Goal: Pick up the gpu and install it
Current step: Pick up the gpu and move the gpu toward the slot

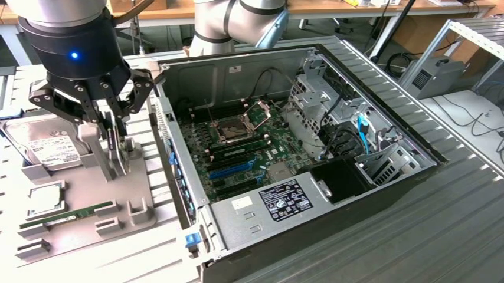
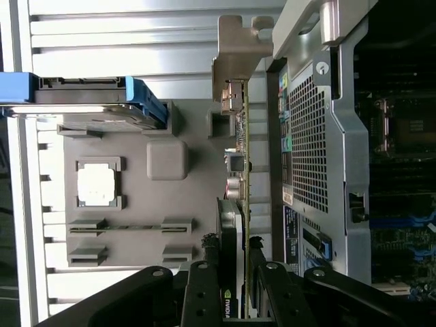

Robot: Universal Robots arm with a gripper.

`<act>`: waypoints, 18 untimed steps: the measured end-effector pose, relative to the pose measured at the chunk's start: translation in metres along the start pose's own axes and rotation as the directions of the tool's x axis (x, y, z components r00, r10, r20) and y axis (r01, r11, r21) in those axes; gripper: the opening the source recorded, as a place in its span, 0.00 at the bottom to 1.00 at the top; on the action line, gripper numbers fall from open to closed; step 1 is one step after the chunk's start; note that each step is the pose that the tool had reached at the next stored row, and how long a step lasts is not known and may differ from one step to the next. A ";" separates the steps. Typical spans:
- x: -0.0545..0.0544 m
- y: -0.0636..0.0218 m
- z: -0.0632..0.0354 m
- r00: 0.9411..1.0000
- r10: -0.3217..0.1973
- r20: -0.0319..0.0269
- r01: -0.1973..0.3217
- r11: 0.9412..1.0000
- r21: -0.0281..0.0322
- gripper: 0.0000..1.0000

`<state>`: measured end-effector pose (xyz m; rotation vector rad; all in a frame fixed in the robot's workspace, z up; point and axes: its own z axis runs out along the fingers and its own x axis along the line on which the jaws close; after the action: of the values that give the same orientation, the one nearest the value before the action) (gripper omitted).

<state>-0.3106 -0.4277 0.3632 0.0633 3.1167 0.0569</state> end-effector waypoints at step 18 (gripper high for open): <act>0.000 0.0002 -0.0055 1.000 0.000 0.000 0.000 1.000 0.000 0.27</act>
<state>-0.3106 -0.4277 0.3687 0.0633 3.1166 0.0570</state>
